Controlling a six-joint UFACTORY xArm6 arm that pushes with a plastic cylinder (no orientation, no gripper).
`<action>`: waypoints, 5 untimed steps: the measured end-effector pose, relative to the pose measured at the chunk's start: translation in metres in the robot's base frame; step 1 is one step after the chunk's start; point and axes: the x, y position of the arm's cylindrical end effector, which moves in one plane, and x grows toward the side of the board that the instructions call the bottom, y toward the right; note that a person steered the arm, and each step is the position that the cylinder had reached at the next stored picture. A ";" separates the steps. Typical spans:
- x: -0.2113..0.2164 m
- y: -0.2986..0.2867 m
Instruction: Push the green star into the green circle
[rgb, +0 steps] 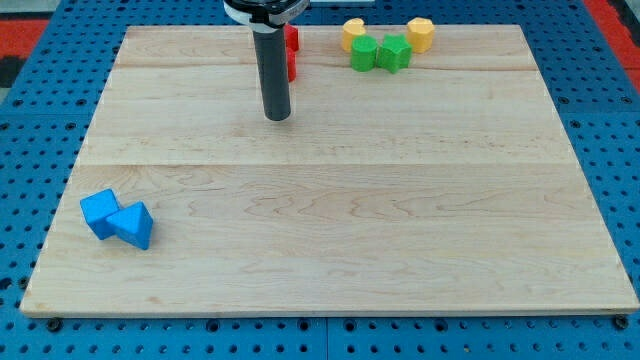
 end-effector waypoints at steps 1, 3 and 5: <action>0.000 0.000; -0.001 0.000; -0.002 0.000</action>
